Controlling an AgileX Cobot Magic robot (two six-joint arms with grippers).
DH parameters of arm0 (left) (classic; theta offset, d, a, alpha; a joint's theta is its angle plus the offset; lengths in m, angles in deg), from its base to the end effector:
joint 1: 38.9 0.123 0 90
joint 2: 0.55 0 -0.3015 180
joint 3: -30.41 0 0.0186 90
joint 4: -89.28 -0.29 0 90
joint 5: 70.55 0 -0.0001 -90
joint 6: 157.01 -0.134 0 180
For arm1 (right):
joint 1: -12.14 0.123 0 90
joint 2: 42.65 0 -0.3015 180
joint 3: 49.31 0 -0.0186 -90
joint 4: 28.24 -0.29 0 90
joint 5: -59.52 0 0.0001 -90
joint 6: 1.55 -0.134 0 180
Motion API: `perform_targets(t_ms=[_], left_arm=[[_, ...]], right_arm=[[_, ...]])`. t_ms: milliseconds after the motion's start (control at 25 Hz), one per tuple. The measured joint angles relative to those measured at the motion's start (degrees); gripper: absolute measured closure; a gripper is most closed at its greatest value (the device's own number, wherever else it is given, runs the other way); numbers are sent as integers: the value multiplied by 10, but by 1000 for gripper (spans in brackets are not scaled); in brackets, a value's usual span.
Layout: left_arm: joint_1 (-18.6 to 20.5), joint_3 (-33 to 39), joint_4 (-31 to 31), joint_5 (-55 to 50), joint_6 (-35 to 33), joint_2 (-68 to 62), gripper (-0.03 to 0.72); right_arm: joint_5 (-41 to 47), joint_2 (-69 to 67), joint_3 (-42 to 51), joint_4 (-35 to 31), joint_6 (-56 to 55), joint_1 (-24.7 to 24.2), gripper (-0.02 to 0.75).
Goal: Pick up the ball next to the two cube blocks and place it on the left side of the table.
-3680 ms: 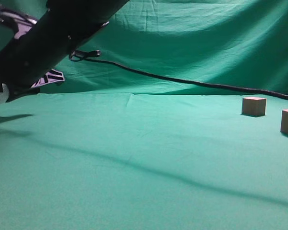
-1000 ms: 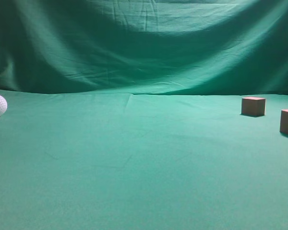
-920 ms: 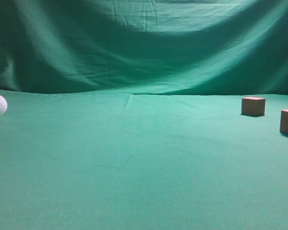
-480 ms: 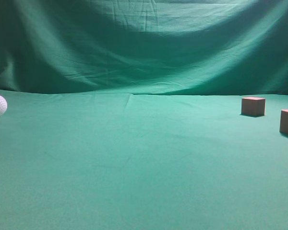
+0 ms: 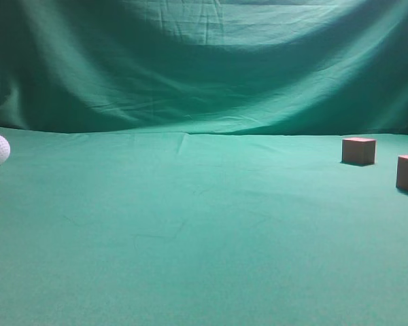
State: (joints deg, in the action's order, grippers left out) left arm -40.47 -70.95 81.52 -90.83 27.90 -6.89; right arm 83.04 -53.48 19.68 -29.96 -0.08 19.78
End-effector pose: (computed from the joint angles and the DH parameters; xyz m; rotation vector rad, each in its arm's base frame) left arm 0.1169 0.0031 0.1653 0.0302 1.8339 0.0528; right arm 0.1151 0.0171 0.2182 -0.1271 1.8002 0.1072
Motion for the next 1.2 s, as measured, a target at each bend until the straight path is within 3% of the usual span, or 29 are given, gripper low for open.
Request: perform_targets(t_ms=[280, 1200], left_arm=[[0, 0, 0, 0, 0, 0, 688], [0, 0, 0, 0, 0, 0, 688]], right_arm=[[-15, 40, 100, 0, -4, -33, 738], [-12, 40, 102, 0, -4, -34, 738]])
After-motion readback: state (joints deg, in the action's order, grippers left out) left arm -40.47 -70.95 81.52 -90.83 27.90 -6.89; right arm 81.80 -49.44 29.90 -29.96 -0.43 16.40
